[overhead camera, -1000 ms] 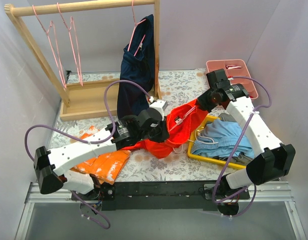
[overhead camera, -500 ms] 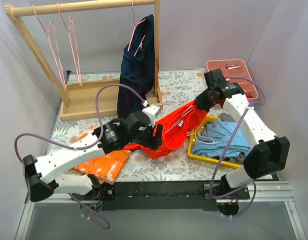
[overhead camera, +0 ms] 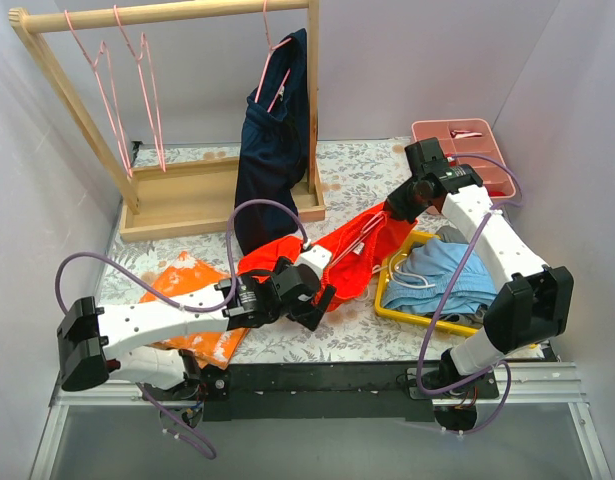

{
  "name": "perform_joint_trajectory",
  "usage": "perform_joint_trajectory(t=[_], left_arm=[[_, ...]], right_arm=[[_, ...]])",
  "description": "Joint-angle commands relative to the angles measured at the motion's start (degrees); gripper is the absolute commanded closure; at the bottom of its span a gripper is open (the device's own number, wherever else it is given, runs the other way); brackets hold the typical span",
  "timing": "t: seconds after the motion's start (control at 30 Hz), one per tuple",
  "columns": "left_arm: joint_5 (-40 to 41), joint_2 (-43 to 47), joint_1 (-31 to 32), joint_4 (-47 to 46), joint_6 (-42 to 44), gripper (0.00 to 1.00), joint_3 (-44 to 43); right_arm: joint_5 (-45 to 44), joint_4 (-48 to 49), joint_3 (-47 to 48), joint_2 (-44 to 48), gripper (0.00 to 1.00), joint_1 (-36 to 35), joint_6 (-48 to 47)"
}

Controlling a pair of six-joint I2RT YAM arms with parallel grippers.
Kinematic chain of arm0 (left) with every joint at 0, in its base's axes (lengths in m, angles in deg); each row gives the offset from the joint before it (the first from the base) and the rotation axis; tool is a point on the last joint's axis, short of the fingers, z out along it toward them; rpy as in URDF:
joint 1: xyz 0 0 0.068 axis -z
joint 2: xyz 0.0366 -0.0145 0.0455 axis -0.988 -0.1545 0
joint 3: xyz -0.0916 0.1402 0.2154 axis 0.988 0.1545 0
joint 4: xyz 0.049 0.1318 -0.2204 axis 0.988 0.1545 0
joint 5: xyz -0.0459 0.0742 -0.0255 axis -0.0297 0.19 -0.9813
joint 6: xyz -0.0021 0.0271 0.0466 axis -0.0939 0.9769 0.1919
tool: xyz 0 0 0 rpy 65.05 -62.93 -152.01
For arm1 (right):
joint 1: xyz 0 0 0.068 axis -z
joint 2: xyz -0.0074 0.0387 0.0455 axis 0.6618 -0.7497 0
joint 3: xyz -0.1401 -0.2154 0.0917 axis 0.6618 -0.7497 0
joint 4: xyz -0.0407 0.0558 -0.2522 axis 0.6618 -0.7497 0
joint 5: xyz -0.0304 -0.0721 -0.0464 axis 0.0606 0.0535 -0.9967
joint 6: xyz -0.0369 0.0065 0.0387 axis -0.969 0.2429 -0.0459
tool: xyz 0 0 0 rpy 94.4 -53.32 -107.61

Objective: Place the shorts on the hanger

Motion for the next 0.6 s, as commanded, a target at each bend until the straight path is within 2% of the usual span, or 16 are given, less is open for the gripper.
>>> perform_joint_trajectory(t=[0.0,0.27,0.43,0.57], left_arm=[[9.8,-1.4,1.9,-7.0,3.3,0.15,0.3],[12.4,-4.2,4.5,-13.9,9.2,0.12,3.9],[16.1,-6.0,5.2,-17.6,12.6,0.11,5.4],[22.3,-7.1,5.5,-23.6,17.0,0.13,7.2]], right_arm=[[0.8,0.2,1.5,0.8,0.99,0.3,-0.3],[2.2,-0.3,1.5,0.5,0.99,0.3,-0.3],[3.1,-0.3,0.8,0.6,0.99,0.3,-0.2],[3.2,-0.1,0.3,1.1,0.99,0.3,-0.2]])
